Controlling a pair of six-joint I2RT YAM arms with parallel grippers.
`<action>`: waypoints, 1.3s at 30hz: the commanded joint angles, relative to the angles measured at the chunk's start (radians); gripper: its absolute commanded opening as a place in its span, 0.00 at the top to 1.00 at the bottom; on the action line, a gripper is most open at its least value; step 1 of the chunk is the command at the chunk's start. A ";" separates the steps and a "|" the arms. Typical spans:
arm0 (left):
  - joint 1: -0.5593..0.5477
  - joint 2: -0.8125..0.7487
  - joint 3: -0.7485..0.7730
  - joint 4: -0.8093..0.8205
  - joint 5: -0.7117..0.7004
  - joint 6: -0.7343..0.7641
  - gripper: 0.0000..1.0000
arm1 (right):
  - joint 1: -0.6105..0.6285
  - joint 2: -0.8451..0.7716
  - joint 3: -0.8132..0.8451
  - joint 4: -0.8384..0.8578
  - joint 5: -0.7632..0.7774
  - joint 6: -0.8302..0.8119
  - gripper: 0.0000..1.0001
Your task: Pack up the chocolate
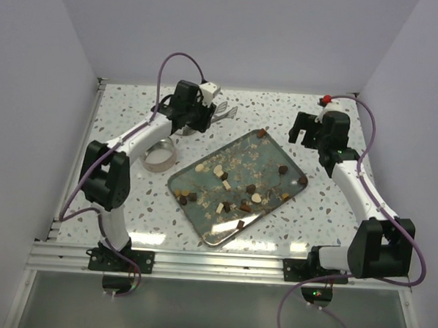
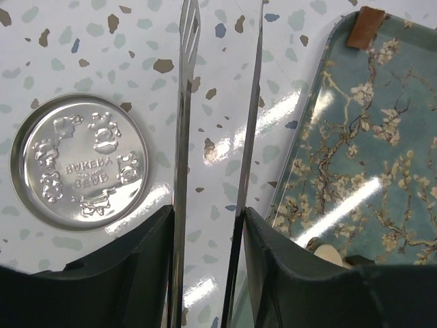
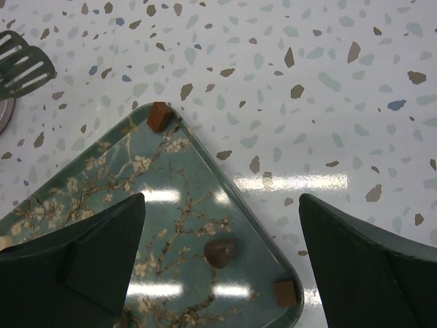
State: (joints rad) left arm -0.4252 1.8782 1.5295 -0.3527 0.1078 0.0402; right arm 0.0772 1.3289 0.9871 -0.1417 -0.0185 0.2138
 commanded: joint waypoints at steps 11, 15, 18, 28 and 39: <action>-0.069 -0.410 -0.314 0.011 -0.088 -0.198 0.52 | -0.002 -0.086 0.045 -0.044 0.008 -0.042 0.02; -0.135 -0.566 -0.420 -0.050 -0.186 -0.281 0.53 | -0.001 -0.154 0.024 -0.110 0.000 -0.031 0.02; -0.220 -0.672 -0.482 -0.100 -0.264 -0.351 0.53 | -0.002 -0.242 -0.030 -0.136 -0.008 -0.011 0.02; -0.562 -0.835 -0.594 -0.305 -0.505 -0.643 0.54 | 0.006 -0.462 -0.140 -0.300 -0.031 0.021 0.02; -0.871 -0.749 -0.566 -0.482 -0.681 -1.033 0.54 | 0.006 -0.579 -0.168 -0.386 -0.041 0.038 0.02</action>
State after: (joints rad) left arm -1.2461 1.0973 0.9134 -0.7692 -0.4725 -0.8303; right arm 0.0784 0.7631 0.8307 -0.5030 -0.0441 0.2295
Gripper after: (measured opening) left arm 0.461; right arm 0.979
